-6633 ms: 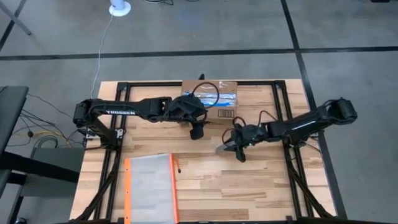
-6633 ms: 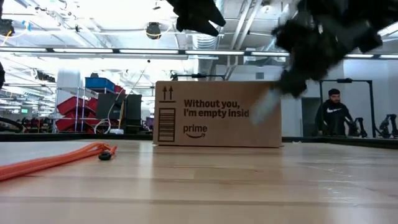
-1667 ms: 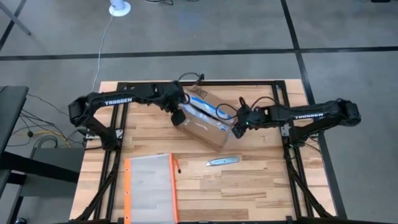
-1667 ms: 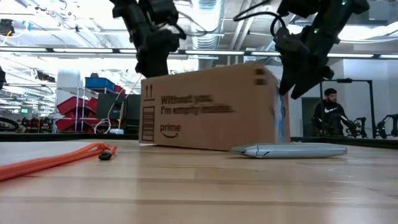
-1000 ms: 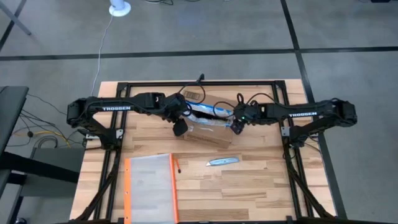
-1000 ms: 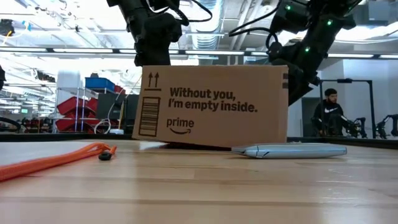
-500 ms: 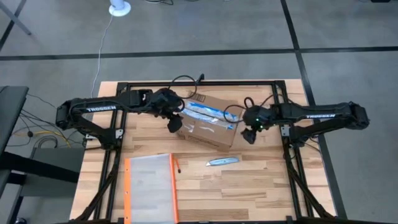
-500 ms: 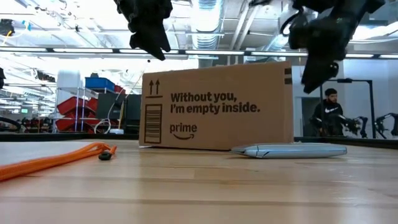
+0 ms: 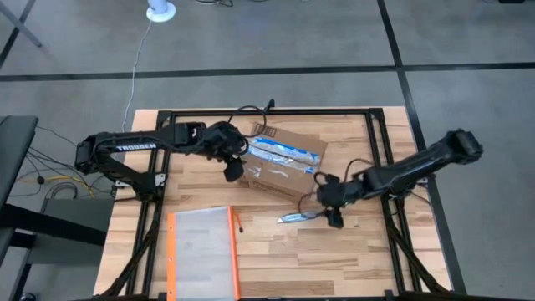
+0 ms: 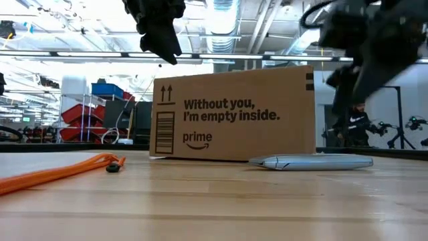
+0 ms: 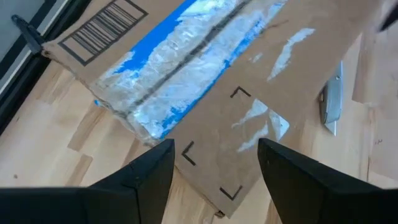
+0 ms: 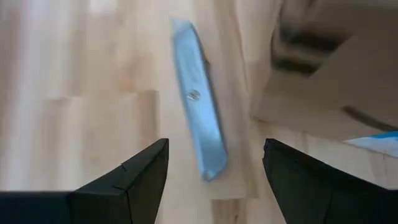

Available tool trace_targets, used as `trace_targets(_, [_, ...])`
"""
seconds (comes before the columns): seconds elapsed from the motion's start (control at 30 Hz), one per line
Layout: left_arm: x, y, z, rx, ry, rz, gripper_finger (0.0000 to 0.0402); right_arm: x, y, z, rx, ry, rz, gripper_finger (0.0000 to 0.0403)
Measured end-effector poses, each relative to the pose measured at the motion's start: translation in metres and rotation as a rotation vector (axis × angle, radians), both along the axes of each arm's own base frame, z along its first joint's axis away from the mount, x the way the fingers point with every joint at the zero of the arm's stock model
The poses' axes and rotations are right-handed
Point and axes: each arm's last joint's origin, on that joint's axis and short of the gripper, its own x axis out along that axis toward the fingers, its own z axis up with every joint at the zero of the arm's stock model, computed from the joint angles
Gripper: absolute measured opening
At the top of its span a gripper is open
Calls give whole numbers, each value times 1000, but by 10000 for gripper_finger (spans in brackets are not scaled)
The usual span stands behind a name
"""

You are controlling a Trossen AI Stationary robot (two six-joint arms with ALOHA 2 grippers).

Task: Unpack boxes
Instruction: Open the cardboard box with the silver cutter

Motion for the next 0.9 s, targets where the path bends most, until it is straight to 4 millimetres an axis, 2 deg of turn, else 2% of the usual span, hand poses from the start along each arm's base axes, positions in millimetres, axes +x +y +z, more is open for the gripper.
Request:
trace_targets(0.23, [-2,-1,-2,5,32,-15,217,18,17,-40,-33,73,49,244])
trace_targets(0.43, [-4,-1,-4,2,59,-17,217,31,27,-60,-8,49,26,242])
trace_targets(0.53, [-4,-1,-4,1,64,-18,217,34,26,-67,14,68,-42,215])
trace_targets(0.6, [-5,-2,-4,-8,65,-38,217,34,26,-71,13,82,-65,172])
trace_targets(0.67, [-4,-2,-4,-1,64,-58,217,34,26,-72,16,85,-70,115])
trace_targets(0.7, [-4,-3,-3,3,63,-65,217,34,26,-70,26,85,-64,99])
trace_targets(0.83, [-3,-3,9,30,34,-92,217,28,28,-53,97,117,-25,99])
trace_targets(0.9, [-2,-3,16,46,15,-106,217,21,30,-34,132,171,-1,99])
